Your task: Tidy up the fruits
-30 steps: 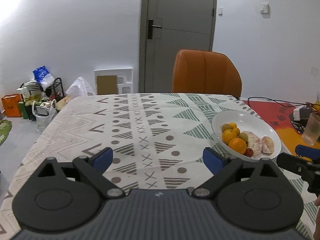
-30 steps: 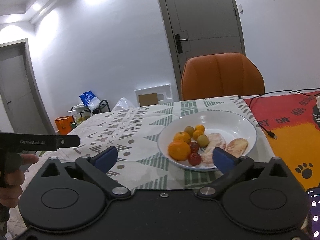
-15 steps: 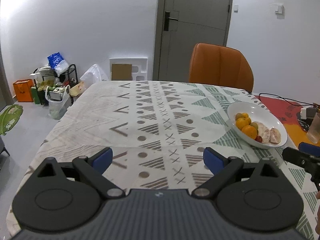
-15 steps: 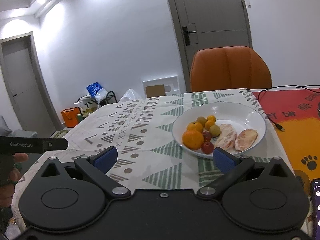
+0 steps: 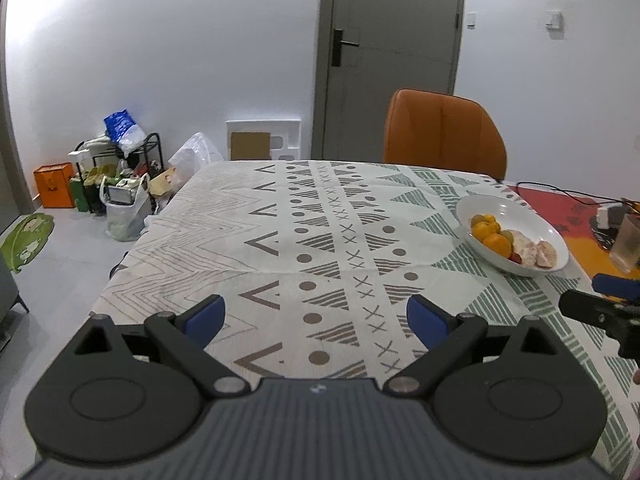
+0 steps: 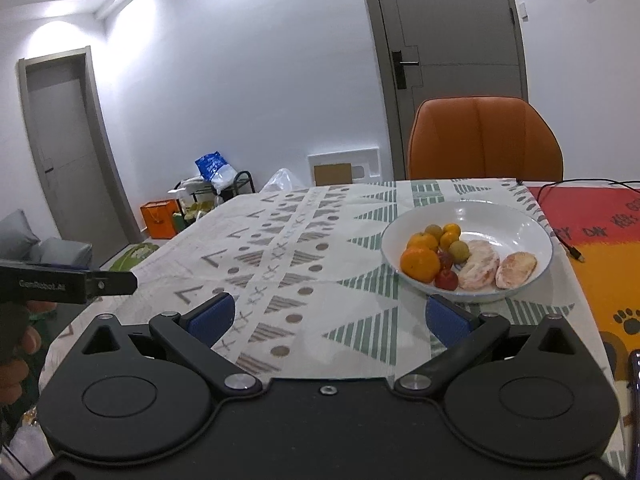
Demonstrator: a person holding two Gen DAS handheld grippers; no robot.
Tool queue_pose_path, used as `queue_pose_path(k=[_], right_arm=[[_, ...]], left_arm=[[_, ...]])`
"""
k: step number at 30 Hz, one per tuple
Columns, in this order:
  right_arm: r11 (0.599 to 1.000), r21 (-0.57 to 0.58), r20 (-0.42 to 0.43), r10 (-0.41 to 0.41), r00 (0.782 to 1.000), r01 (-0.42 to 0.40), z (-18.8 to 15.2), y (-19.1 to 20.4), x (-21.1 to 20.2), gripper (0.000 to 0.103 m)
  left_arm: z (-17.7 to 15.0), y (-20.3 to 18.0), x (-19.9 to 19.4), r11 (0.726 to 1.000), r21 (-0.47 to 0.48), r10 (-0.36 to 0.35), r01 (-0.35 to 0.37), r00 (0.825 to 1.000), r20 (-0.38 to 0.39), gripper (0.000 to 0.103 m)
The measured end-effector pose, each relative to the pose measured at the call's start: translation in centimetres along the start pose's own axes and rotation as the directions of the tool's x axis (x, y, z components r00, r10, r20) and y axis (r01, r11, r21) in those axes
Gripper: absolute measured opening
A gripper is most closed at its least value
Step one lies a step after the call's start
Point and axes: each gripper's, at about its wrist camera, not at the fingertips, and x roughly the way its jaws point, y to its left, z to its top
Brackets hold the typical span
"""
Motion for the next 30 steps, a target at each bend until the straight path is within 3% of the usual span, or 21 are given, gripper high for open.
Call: queue_pose_path(k=[12, 30], right_arm=[[1.000, 0.013, 0.024, 0.005, 1.000, -0.006, -0.3, 0.8, -2.1, 0.103], [1.000, 0.001, 0.039, 0.024, 0.999, -0.024, -0.6, 1.7, -2.9, 0.103]], left_arm=[[-1.4, 1.4, -2.2, 0.999, -0.039, 0.010, -0.009, 1.000, 0.012, 0.097], [-1.5, 1.1, -3.4, 1.000, -0.009, 0.003, -0.002, 0.999, 0.045, 0.097]])
